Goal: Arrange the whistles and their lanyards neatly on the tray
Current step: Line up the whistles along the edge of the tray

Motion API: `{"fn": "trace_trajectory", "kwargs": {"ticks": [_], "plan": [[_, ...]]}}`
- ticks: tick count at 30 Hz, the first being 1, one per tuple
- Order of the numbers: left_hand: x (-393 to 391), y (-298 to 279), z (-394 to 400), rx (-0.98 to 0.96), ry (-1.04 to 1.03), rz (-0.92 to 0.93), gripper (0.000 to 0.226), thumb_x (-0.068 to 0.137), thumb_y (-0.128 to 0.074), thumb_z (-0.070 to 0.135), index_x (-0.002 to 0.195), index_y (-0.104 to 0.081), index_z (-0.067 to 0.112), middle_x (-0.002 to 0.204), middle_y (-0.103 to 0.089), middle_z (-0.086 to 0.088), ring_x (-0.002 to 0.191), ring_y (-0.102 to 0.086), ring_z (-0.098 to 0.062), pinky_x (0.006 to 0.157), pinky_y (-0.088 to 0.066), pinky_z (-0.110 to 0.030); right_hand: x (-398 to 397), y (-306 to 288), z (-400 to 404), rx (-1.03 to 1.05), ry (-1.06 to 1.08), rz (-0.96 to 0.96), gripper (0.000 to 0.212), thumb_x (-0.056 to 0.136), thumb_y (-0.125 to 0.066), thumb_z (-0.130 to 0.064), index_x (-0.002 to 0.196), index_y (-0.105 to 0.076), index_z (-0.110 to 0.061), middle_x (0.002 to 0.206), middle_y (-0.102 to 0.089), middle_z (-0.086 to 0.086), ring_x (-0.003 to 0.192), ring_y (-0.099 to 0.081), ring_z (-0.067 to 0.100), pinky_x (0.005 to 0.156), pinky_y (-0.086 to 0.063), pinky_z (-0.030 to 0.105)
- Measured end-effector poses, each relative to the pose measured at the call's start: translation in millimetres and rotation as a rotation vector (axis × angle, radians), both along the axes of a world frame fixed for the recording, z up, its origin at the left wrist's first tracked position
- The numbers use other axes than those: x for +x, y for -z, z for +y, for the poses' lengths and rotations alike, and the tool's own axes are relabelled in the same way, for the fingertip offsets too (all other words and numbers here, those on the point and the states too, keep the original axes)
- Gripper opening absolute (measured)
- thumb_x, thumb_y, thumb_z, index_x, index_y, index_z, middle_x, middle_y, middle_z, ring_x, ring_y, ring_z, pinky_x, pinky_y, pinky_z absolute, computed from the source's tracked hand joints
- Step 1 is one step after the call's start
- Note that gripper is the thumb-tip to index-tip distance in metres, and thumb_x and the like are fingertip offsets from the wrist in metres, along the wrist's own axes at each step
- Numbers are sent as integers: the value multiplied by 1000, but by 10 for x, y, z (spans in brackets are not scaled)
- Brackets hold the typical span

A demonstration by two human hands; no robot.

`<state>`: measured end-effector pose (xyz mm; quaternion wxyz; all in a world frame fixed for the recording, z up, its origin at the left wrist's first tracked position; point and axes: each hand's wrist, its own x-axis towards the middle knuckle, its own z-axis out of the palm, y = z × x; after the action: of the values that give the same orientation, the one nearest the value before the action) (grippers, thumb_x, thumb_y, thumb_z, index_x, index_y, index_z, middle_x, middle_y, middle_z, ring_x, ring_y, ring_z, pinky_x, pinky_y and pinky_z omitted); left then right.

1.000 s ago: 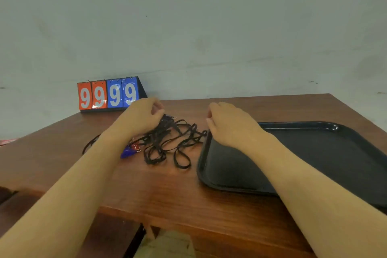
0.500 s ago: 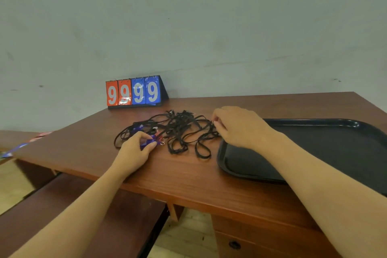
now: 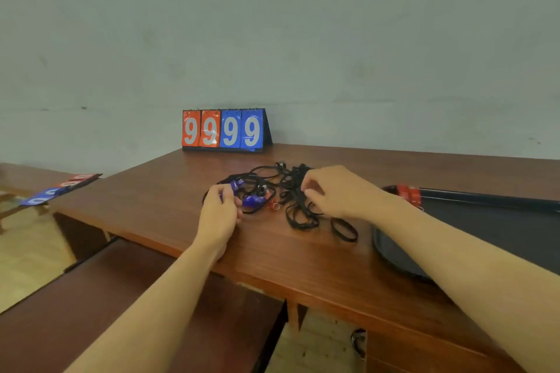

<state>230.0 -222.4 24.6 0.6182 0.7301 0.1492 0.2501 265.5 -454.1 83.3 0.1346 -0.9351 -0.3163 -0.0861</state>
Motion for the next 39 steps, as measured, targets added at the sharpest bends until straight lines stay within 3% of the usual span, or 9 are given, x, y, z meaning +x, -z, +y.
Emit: {"fn": "trace_trajectory", "kwargs": {"ticks": [5, 10, 15, 17, 21, 25, 31, 34, 39], "plan": [[-29, 41, 41, 20, 48, -33, 18, 106, -49, 29, 120, -54, 20, 92, -71, -3, 74, -64, -12, 73, -52, -32, 317, -70, 873, 103, 41, 78, 25, 102, -49, -25, 116, -67, -16, 114, -70, 4, 96, -63, 16, 85, -51, 30], [-14, 87, 88, -33, 91, -99, 17, 104, -53, 26, 120, -51, 20, 96, -76, -2, 76, -70, -5, 69, -51, -24, 441, -18, 1243, -262, 110, 157, 28, 94, -65, -26, 117, -66, -10, 109, -70, 9, 94, -67, 23, 88, -57, 36], [-5, 86, 108, -78, 154, -116, 21, 100, -62, 27, 118, -51, 26, 99, -79, 4, 88, -74, -1, 84, -56, -25, 541, 87, 1271, -232, 276, 88, 36, 86, -71, -27, 117, -57, -15, 109, -64, 7, 102, -62, 28, 90, -56, 44], [-34, 70, 103, -65, 174, -123, 27, 98, -65, 29, 120, -52, 24, 98, -79, 7, 88, -73, 5, 83, -52, -21, 566, 131, 1210, 22, 346, 37, 39, 88, -70, -30, 121, -56, -17, 111, -66, 5, 106, -61, 27, 90, -55, 42], [-109, 18, 94, 15, 181, -83, 37, 90, -74, 38, 122, -60, 26, 101, -78, 8, 98, -71, -2, 99, -52, -33, 416, -107, 936, 987, 247, 218, 32, 99, -60, -28, 129, -55, -19, 114, -63, -8, 92, -62, 5, 70, -50, 13], [-343, -134, 1, 41, 216, -94, 41, 87, -78, 31, 125, -62, 34, 101, -66, 23, 84, -65, 17, 86, -48, -18, 237, -539, 304, 1358, 237, 297, 34, 98, -62, -27, 129, -54, -16, 119, -67, 6, 102, -68, 17, 85, -58, 28], [-391, -456, -461, 348, 247, -66, 45, 77, -80, 48, 113, -61, 30, 107, -71, 10, 95, -70, -8, 98, -54, -44, -104, -643, -1170, 1103, 236, 354, 29, 101, -60, -22, 127, -53, -13, 111, -66, 13, 87, -77, 22, 78, -61, 35], [-165, -712, -1170, 482, 446, -64, 54, 77, -76, 56, 120, -56, 29, 107, -72, 4, 76, -74, -4, 77, -61, -29, -57, -351, -1653, 978, 374, 373, 27, 101, -59, -24, 126, -54, -13, 107, -71, 14, 84, -77, 18, 83, -59, 39], [427, -824, -2398, 683, 849, -5, 38, 85, -79, 40, 117, -62, 26, 102, -74, -3, 76, -77, -18, 80, -63, -35, 66, 105, -2047, 713, 577, 193, 17, 102, -52, -23, 118, -53, -18, 105, -68, 1, 73, -75, 10, 66, -56, 26]]}}
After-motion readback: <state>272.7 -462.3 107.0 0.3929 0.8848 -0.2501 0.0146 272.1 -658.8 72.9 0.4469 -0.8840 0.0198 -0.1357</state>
